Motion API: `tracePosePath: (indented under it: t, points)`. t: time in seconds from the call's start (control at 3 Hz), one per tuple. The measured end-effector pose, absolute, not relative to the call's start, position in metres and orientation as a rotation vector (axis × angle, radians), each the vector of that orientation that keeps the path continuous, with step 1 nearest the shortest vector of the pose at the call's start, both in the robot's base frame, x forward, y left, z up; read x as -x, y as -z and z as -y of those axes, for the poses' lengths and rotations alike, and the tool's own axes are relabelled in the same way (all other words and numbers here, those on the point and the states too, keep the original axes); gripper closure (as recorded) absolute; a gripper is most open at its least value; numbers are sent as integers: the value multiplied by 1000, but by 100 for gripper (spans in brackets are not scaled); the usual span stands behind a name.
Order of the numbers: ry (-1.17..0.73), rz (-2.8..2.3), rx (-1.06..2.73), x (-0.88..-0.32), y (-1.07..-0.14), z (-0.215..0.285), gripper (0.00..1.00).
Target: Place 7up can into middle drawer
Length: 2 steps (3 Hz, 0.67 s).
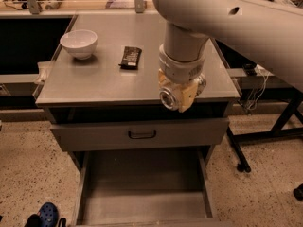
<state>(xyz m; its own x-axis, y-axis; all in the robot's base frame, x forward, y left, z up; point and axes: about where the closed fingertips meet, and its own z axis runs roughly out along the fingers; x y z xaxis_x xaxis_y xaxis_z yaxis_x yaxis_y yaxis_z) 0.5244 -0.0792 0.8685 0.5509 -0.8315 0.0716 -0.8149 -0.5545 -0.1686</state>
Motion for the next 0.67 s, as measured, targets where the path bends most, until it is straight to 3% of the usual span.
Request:
tracePosePath:
  t: [0.67]
  points:
    - [31, -1844, 2410, -509, -865, 92, 100]
